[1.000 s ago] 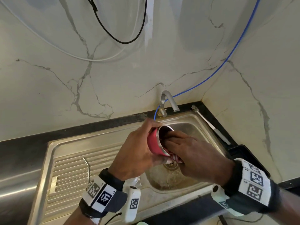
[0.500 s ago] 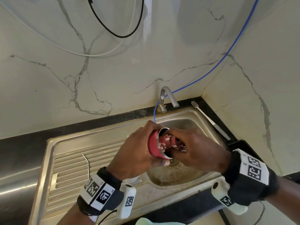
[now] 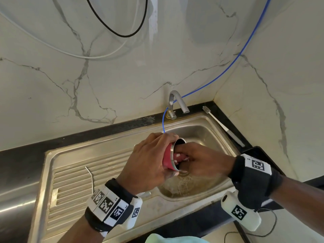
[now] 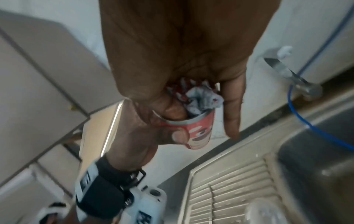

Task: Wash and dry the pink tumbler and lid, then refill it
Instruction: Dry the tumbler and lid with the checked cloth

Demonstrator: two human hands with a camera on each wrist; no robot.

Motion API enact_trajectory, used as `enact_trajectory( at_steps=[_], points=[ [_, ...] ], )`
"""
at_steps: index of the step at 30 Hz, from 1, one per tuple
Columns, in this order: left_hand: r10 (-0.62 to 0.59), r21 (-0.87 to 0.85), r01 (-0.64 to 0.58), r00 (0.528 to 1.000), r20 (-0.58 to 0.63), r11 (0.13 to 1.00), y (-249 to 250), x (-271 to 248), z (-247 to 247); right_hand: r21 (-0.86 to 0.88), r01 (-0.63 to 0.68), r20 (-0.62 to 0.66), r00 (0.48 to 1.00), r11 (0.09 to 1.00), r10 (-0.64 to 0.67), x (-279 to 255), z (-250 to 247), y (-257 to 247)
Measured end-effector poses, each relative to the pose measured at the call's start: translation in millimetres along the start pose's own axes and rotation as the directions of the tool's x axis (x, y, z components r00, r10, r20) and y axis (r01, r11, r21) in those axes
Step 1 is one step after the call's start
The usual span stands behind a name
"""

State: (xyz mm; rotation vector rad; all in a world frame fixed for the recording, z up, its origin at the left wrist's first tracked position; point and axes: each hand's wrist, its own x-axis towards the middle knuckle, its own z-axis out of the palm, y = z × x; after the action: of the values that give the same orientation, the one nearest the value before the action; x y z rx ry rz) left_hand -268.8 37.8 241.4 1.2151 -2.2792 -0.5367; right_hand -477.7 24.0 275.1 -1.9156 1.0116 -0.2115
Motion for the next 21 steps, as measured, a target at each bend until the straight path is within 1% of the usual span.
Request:
enact_trajectory(
  at_steps=[1, 2, 3, 4, 5, 6, 7, 8, 9, 10, 11, 12, 13, 14, 15, 16, 17, 18, 19, 20, 21],
  points=[
    [0.008, 0.001, -0.008, 1.000, -0.015, 1.000, -1, 0, 2, 0.126, -0.020, -0.005, 1.000, 0.992, 0.021, 0, 0, -1],
    [0.018, 0.011, -0.018, 0.999, -0.041, 1.000, -1, -1, 6, 0.258, -0.041, -0.029, 0.998, 0.965, 0.051, -3, 0, -3],
    [0.026, 0.042, -0.023, 0.997, -0.069, 0.999, -2, -2, 10, 0.404, -0.067, -0.059, 0.993, 0.912, 0.099, -5, 1, -4],
    [0.027, 0.095, -0.019, 0.996, -0.088, 0.995, -4, -3, 14, 0.588, -0.095, -0.065, 0.984, 0.803, 0.163, -6, 4, -5],
    [0.026, 0.146, -0.012, 0.995, -0.095, 0.989, -7, -4, 19, 0.780, -0.119, -0.030, 0.974, 0.614, 0.227, -6, 9, -5],
    [0.029, 0.173, -0.013, 0.995, -0.092, 0.985, -10, -5, 22, 0.908, -0.122, 0.015, 0.965, 0.400, 0.261, -6, 13, -3],
    [0.035, 0.170, -0.020, 0.996, -0.084, 0.985, -13, -5, 22, 0.949, -0.121, 0.039, 0.962, 0.290, 0.271, -7, 17, 1],
    [0.036, 0.148, -0.026, 0.997, -0.068, 0.989, -16, -5, 20, 0.946, -0.128, 0.047, 0.963, 0.298, 0.264, -8, 21, 3],
    [0.037, 0.122, -0.031, 0.998, -0.049, 0.992, -18, -3, 15, 0.899, -0.128, 0.032, 0.973, 0.419, 0.227, -8, 21, 6],
    [0.036, 0.094, -0.033, 0.999, -0.026, 0.995, -18, -2, 10, 0.791, -0.092, -0.005, 0.988, 0.605, 0.157, -9, 20, 9],
    [0.033, 0.061, -0.033, 0.999, 0.007, 0.998, -17, -3, 5, 0.596, -0.016, -0.043, 0.998, 0.803, 0.052, -9, 17, 11],
    [0.027, 0.029, -0.028, 0.998, 0.052, 0.999, -15, -3, 1, 0.313, 0.069, -0.047, 0.997, 0.947, -0.057, -9, 14, 14],
    [0.018, -0.003, -0.018, 0.994, 0.106, 1.000, -11, -3, -3, -0.008, 0.143, 0.014, 0.990, 0.990, -0.143, -6, 11, 16],
    [0.008, -0.028, -0.004, 0.987, 0.161, 1.000, -8, -2, -4, -0.286, 0.223, 0.114, 0.974, 0.932, -0.198, -1, 10, 19],
    [0.000, -0.041, 0.008, 0.979, 0.205, 0.999, -6, -3, -4, -0.475, 0.291, 0.208, 0.954, 0.831, -0.215, 3, 11, 21],
    [-0.008, -0.047, 0.019, 0.972, 0.233, 0.999, -6, -3, -3, -0.590, 0.324, 0.254, 0.944, 0.740, -0.211, 5, 13, 23],
    [-0.012, -0.057, 0.026, 0.970, 0.243, 0.998, -7, -3, -2, -0.660, 0.318, 0.254, 0.947, 0.681, -0.196, 6, 16, 25],
    [-0.012, -0.072, 0.030, 0.971, 0.239, 0.997, -8, -4, -2, -0.691, 0.307, 0.239, 0.951, 0.655, -0.195, 6, 20, 27],
    [-0.006, -0.083, 0.026, 0.972, 0.234, 0.996, -10, -4, 0, -0.693, 0.280, 0.210, 0.960, 0.664, -0.185, 6, 23, 27],
    [0.008, -0.078, 0.011, 0.972, 0.233, 0.997, -12, -6, 2, -0.674, 0.264, 0.182, 0.965, 0.690, -0.191, 6, 25, 26],
    [0.027, -0.066, -0.013, 0.973, 0.227, 0.998, -13, -7, 5, -0.628, 0.240, 0.163, 0.971, 0.740, -0.176, 6, 27, 24]
  ],
)
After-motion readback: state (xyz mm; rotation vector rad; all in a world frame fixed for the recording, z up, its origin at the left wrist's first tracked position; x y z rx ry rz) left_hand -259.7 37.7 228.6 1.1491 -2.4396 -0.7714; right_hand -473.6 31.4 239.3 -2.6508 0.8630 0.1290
